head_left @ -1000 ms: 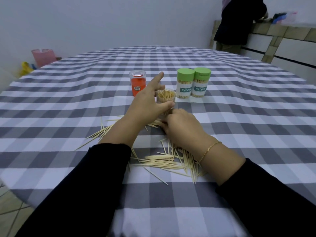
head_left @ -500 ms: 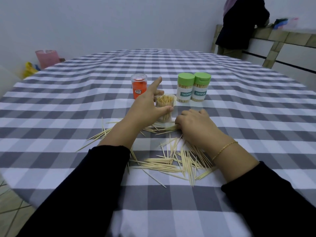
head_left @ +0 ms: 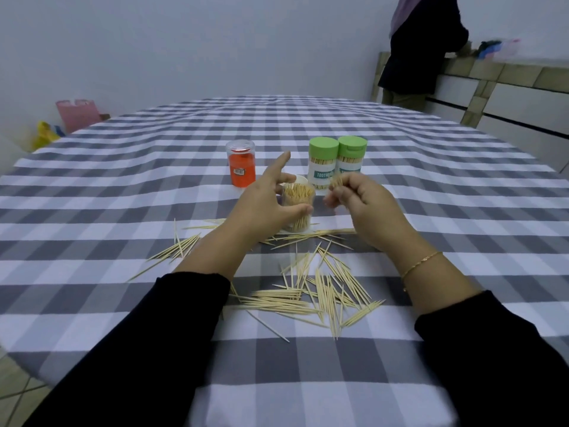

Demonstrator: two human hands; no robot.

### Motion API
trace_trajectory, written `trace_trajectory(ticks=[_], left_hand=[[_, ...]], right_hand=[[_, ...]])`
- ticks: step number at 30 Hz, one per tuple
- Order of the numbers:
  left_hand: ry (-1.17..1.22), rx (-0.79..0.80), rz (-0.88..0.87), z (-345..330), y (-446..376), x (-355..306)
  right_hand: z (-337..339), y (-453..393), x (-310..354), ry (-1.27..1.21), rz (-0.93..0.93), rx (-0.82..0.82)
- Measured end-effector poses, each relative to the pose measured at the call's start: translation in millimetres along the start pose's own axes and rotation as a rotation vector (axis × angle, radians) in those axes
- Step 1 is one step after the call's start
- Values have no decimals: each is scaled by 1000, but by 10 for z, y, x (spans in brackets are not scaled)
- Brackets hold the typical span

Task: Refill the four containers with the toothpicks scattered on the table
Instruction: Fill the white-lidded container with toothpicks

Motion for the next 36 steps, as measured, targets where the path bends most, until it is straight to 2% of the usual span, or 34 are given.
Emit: trace_trajectory(ticks=[6,10,16,23,30,36], left_hand=[[6,56,-36,-122,22,-72],[11,75,-42,-151,19,-97],[0,78,-44,-141,15,-111],[11,90,-29,-135,15,-121],[-11,163,51,-158,30,-64],[-110,214,44,-152,41,-92]], right_hand=[[-40,25,49,-405,49,-192],[-95,13,108,-577,63,-155],[-226,-3,119,-546,-41,-51],[-232,-74,-26,-409,-237,-41],[-216,6,43,-322,-131,-78],[-324,13,33,-41,116,3]])
Point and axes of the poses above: each hand's wrist, its own y-axis away from the middle knuckle, its own z-axis out of the back of the hand, x = y × z, the point moved 3 cm from there along -y, towards the middle knuckle, and after that the axes turned 13 degrees about -z, right-handed, at the moved point
